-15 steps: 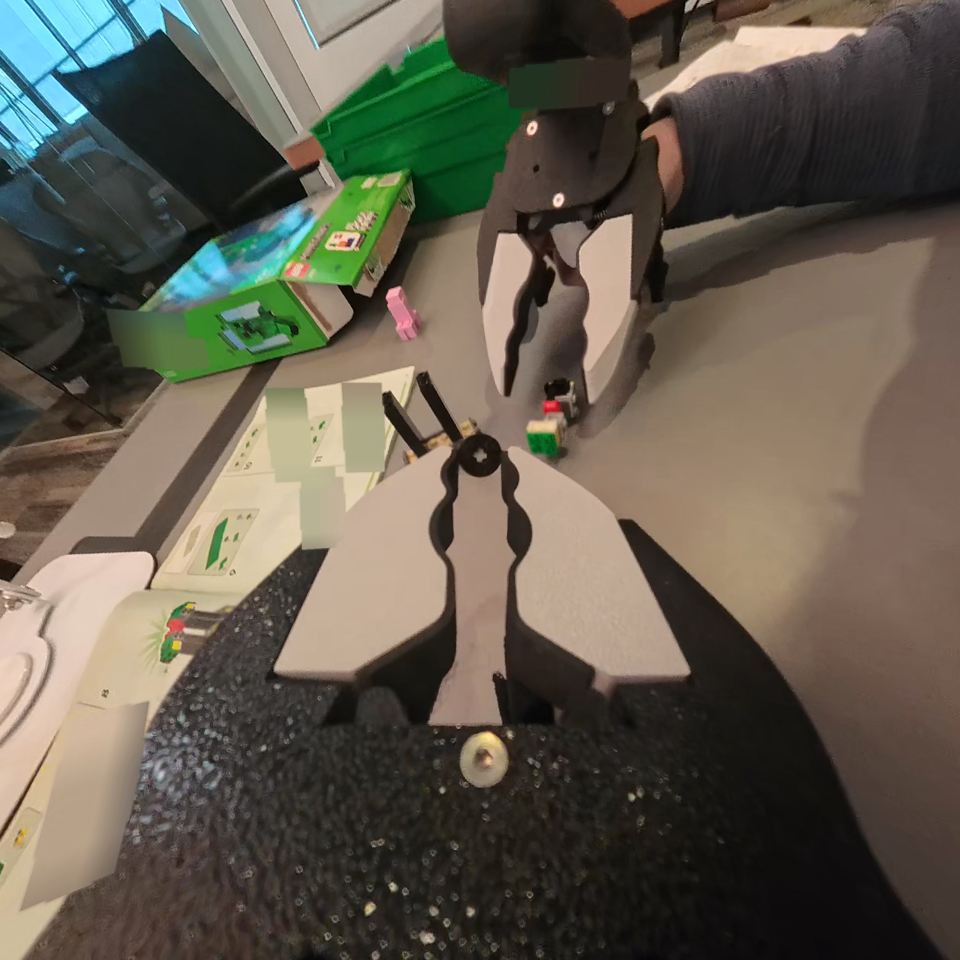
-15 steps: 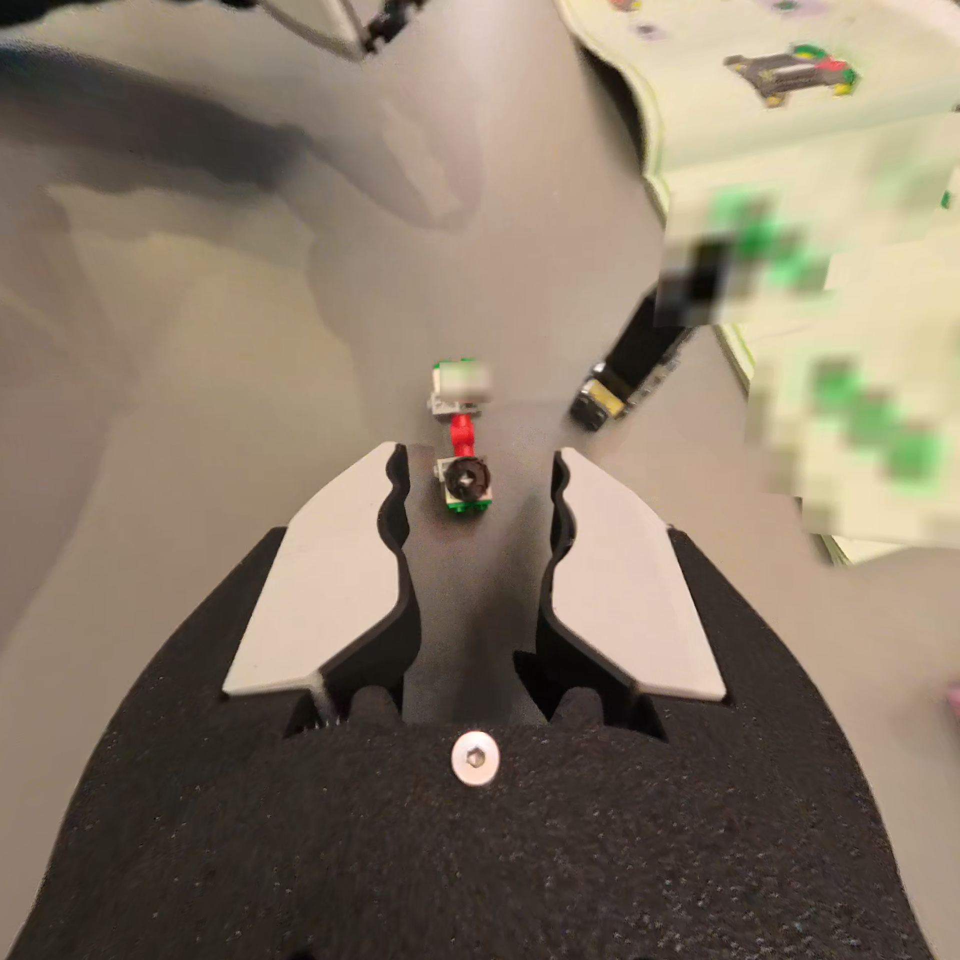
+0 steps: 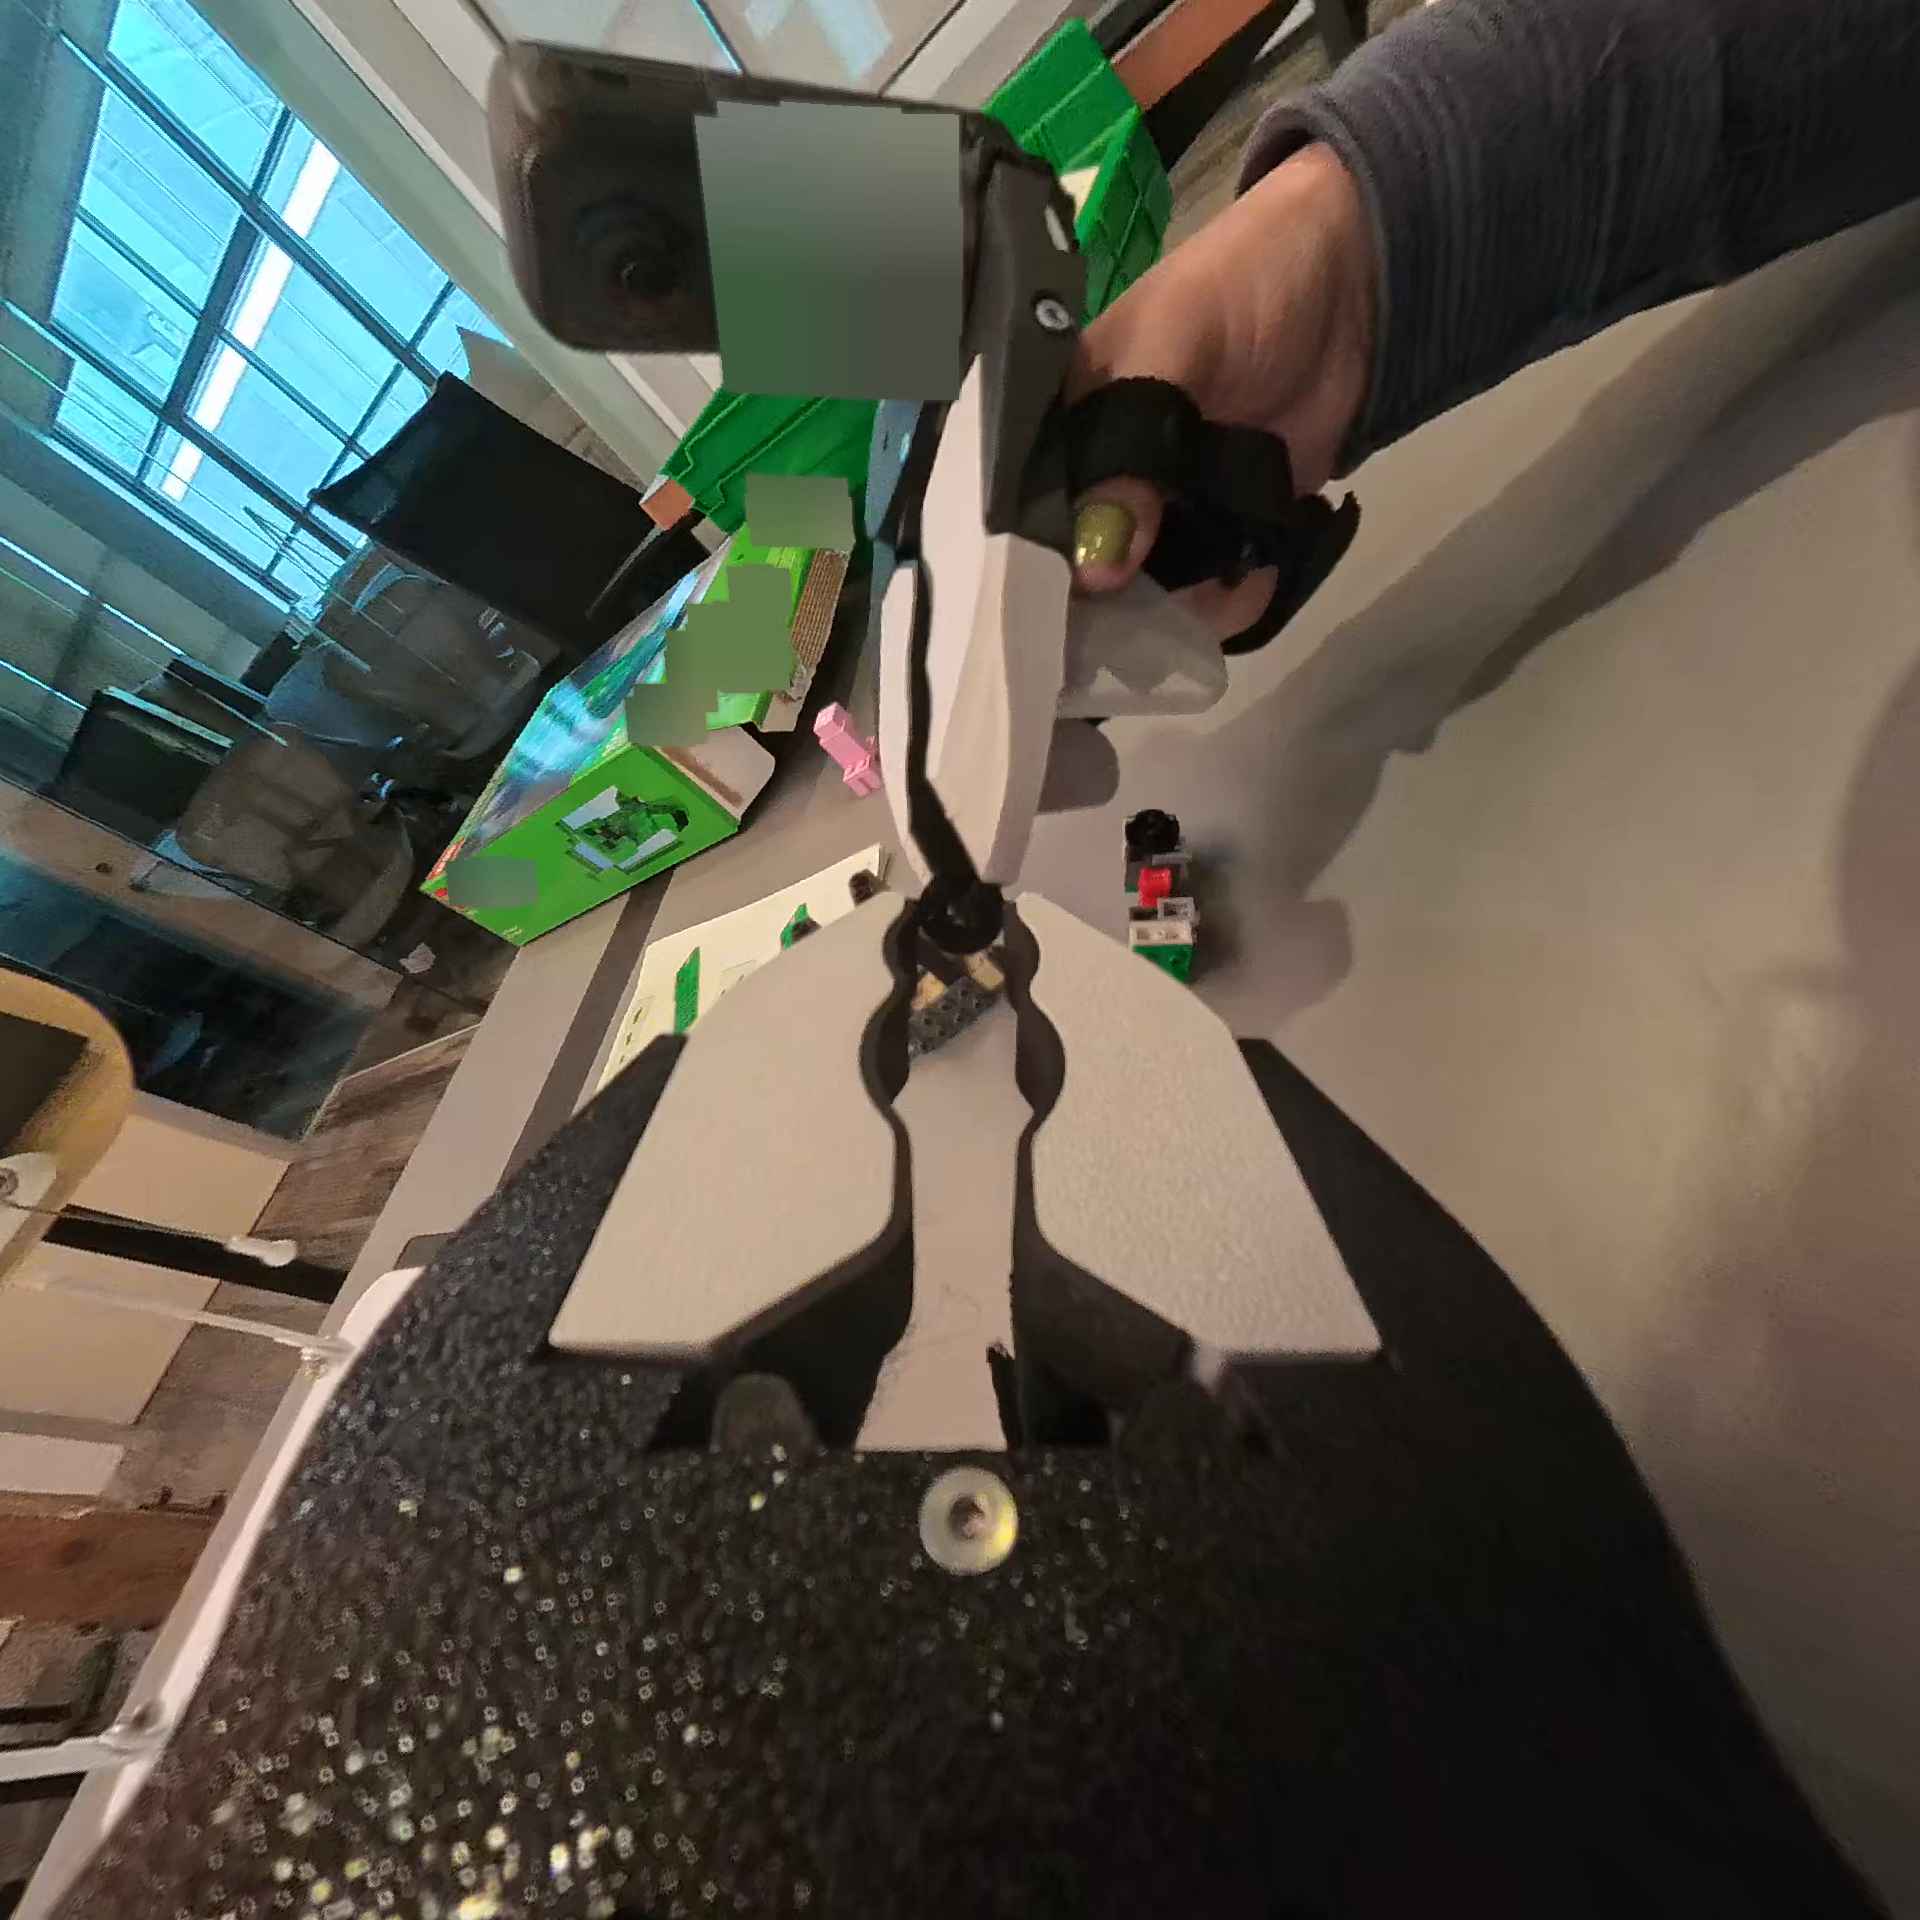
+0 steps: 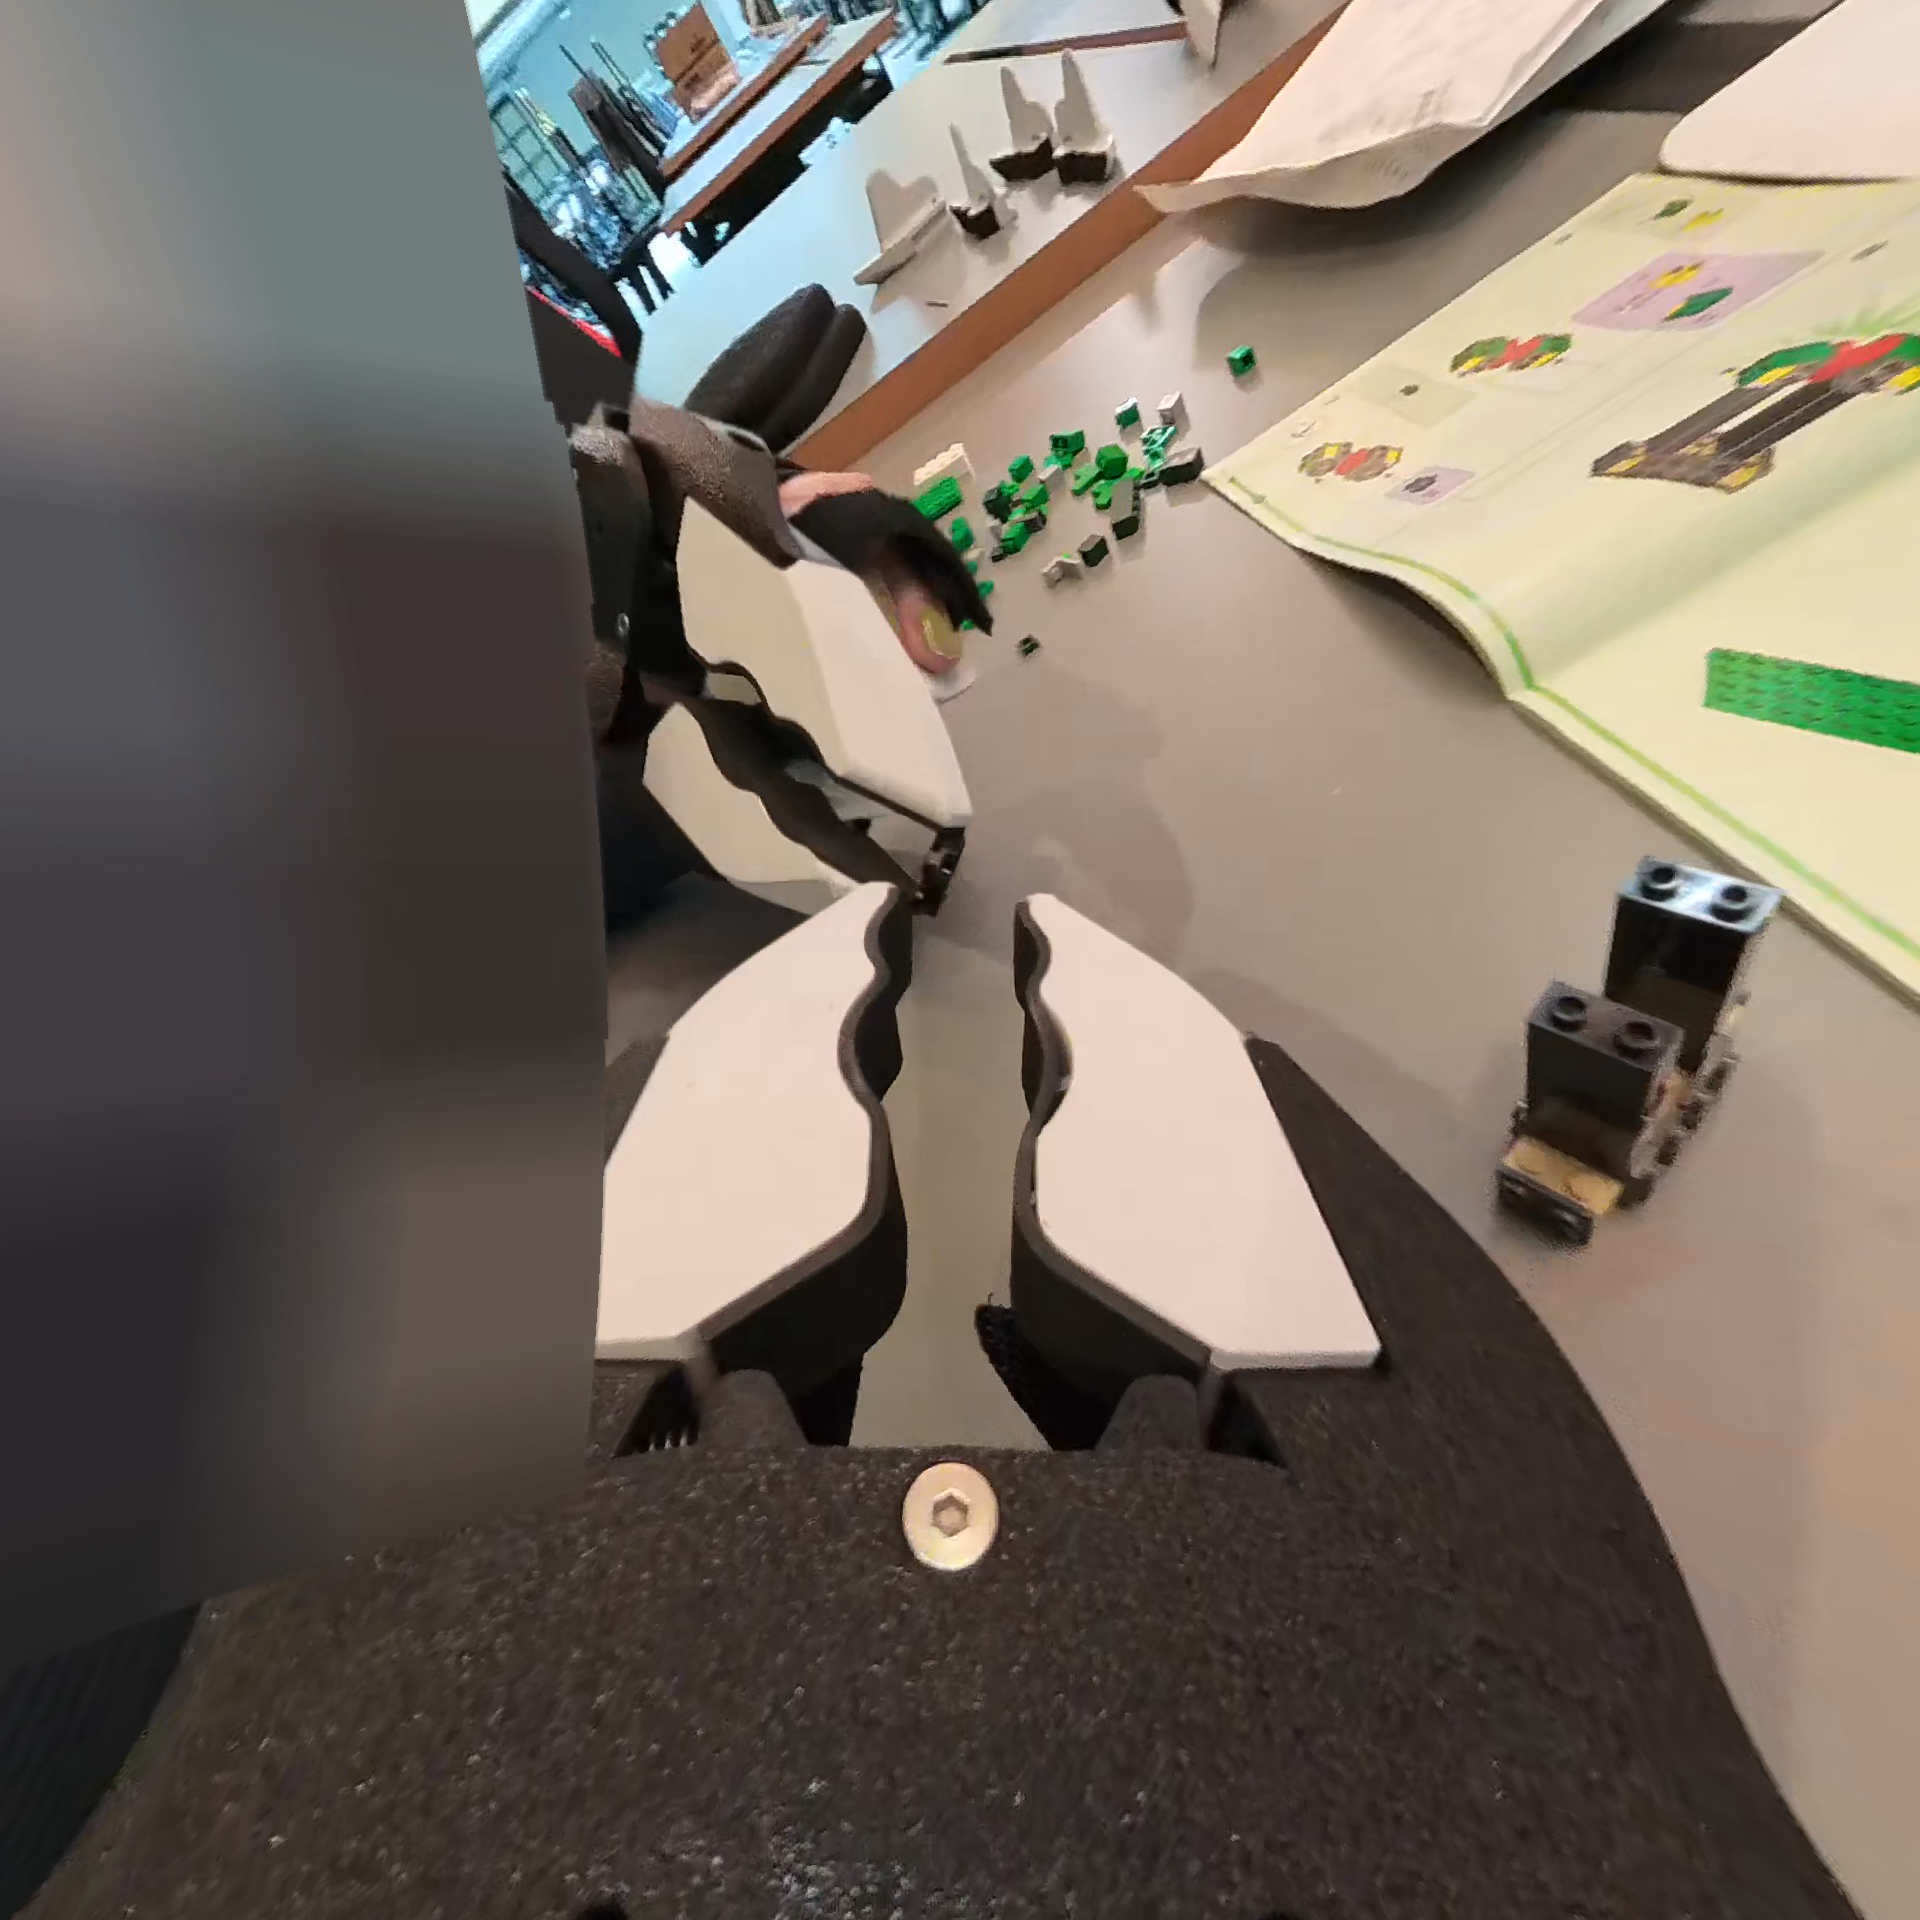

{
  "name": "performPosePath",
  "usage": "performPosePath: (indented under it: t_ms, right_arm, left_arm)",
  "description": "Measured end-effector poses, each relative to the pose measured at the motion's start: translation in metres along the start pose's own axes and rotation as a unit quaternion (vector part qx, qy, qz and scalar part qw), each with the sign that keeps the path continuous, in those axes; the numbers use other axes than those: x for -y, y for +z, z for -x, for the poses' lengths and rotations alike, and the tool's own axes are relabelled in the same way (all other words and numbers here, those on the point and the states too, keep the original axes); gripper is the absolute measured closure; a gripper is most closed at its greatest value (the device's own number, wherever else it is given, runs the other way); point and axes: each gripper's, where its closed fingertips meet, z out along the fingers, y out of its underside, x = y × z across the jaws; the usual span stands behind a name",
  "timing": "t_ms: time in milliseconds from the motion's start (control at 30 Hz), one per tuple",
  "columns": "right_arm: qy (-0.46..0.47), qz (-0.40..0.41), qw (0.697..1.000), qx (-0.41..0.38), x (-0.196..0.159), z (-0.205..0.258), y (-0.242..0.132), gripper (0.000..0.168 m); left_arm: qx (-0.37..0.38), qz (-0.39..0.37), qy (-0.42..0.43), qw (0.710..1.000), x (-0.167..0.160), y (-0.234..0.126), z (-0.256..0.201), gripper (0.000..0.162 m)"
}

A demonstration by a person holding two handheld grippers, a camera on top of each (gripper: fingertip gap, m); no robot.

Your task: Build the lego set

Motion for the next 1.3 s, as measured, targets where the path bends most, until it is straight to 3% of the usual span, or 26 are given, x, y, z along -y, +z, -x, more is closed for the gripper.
performPosePath:
  t_ms: [67, 167, 233, 300, 367, 467, 533, 667, 1000, 1300]
  right_arm:
    - [0.001, 0.008, 1.0, 0.012, -0.004, 0.002, 0.004, 0.163]
    - [-0.042, 0.027, 0.999, -0.006, -0.009, -0.004, 0.008, 0.165]
    - [-0.118, 0.057, 0.99, -0.044, -0.013, -0.014, 0.011, 0.165]
    - [-0.236, 0.099, 0.963, -0.079, -0.015, -0.023, 0.017, 0.165]
    - [-0.383, 0.154, 0.903, -0.122, -0.015, -0.032, 0.024, 0.165]
    - [-0.606, 0.212, 0.755, -0.132, -0.014, -0.033, 0.044, 0.165]
    - [-0.705, 0.225, 0.665, -0.1, -0.019, -0.025, 0.061, 0.165]
    - [-0.78, 0.25, 0.573, -0.039, -0.032, -0.019, 0.088, 0.165]
    - [-0.814, 0.3, 0.496, 0.043, -0.049, -0.024, 0.101, 0.165]
    - [-0.824, 0.318, 0.466, 0.047, -0.055, -0.033, 0.098, 0.166]
  left_arm:
    - [0.004, 0.012, 0.007, 1.0, -0.004, -0.001, -0.001, 0.147]
    - [-0.006, 0.007, -0.011, 1.0, -0.006, -0.007, -0.006, 0.147]
    - [-0.005, 0.035, -0.052, 0.998, -0.019, -0.016, -0.005, 0.145]
    - [0.013, 0.049, -0.082, 0.995, -0.032, -0.03, -0.001, 0.14]
    - [0.053, 0.059, -0.1, 0.992, -0.044, -0.047, 0.008, 0.142]
    - [0.121, 0.084, -0.119, 0.982, -0.063, -0.071, 0.028, 0.145]
    - [0.158, 0.1, -0.138, 0.973, -0.075, -0.084, 0.041, 0.147]
    - [0.183, 0.11, -0.194, 0.958, -0.09, -0.103, 0.053, 0.146]
    - [0.199, 0.081, -0.246, 0.945, -0.092, -0.117, 0.062, 0.142]
    - [0.188, 0.077, -0.245, 0.948, -0.085, -0.109, 0.057, 0.137]
